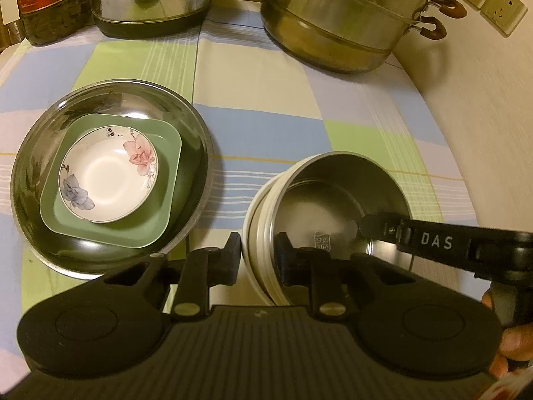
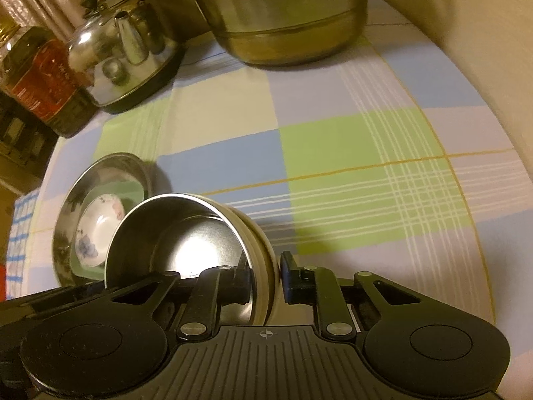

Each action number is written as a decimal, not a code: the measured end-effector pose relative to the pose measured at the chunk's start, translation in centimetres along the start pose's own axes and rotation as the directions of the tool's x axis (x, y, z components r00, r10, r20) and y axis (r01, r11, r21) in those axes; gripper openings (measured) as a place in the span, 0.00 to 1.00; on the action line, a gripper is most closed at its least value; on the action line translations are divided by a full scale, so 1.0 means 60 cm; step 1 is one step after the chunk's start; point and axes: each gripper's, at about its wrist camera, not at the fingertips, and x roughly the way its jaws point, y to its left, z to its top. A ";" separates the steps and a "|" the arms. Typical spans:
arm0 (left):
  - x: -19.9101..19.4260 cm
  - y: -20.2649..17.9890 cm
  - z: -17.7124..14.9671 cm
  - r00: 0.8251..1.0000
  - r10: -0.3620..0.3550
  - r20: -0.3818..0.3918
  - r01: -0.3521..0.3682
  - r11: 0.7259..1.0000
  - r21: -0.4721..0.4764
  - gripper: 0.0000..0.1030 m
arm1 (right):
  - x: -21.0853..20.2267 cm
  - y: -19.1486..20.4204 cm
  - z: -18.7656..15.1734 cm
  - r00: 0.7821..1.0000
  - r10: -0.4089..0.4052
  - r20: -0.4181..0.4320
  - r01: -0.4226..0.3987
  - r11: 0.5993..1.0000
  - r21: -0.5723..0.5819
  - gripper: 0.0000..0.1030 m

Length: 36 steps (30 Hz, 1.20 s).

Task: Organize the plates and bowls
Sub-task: 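Lift the bowl stack with both grippers over the steel plate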

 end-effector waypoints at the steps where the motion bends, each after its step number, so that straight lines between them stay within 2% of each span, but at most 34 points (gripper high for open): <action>1: 0.000 0.000 0.000 1.000 0.000 0.000 0.000 1.000 0.001 0.19 | 0.000 0.002 -0.001 1.000 -0.006 0.005 0.006 1.000 -0.004 0.16; 19: -0.008 -0.011 -0.002 1.000 0.029 0.008 -0.029 0.999 0.017 0.20 | -0.003 -0.006 -0.001 0.999 0.025 -0.028 -0.025 1.000 -0.014 0.15; 36: -0.072 0.017 0.011 0.995 0.040 0.087 -0.038 0.999 -0.024 0.20 | -0.031 0.041 0.013 0.998 0.063 -0.020 -0.064 0.996 -0.067 0.15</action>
